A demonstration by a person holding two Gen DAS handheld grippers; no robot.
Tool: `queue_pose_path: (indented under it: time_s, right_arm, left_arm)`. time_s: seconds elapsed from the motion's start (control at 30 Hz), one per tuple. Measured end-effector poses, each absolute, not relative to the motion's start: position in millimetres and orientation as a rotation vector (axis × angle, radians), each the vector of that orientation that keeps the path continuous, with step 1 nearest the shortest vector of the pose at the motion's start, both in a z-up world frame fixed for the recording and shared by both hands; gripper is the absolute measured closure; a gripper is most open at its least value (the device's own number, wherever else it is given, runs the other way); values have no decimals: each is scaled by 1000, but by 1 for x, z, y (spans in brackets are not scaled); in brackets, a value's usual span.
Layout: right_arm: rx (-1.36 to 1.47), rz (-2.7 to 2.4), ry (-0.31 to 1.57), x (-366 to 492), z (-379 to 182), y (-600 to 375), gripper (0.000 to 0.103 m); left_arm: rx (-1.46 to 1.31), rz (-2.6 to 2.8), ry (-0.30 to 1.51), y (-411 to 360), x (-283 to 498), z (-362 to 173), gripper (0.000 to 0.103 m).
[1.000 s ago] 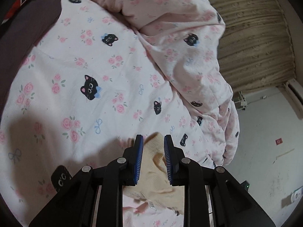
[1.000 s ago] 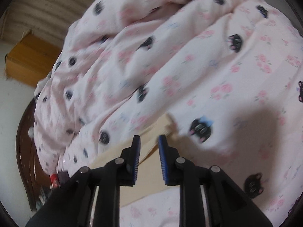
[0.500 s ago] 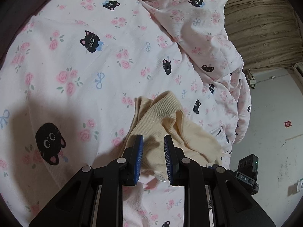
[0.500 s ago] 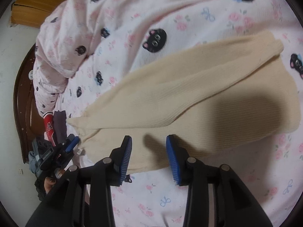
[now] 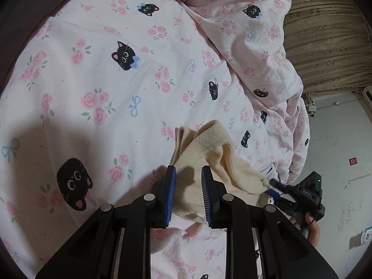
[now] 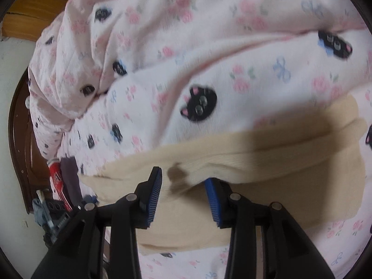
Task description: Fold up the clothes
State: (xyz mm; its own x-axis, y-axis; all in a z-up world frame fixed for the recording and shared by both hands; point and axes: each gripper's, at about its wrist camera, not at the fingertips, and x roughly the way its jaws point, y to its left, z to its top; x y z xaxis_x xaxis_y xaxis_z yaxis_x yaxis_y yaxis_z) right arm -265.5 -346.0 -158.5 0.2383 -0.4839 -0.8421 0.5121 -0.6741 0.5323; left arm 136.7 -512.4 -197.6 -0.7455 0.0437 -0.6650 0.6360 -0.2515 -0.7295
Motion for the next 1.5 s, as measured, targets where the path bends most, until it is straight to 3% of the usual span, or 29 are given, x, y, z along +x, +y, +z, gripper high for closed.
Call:
queue_pose_path:
  time_s: [0.17,0.57,0.9,1.17,1.5]
  right_arm:
    - [1610,-1635,-18,-282,-127,-354,63]
    - [1230,-1325,581,-152,-110,-440,56]
    - [1263,-1145,804,-75,-150,-490,57]
    - [1236,-1242,855,-73,-162,-513,57]
    - [1164,-1272,781,-96,-120,-507,56]
  left_arm:
    - [818,-2042,1612,-515,137,-198,84]
    - [829,-2015,1620,-513,141,-200,84]
    - [845,-1992,1643,-512,144,-206,84]
    - [845,-1985,1648,-511,147,-207,84]
    - [844,-1980,1653,-510,148,-206,84]
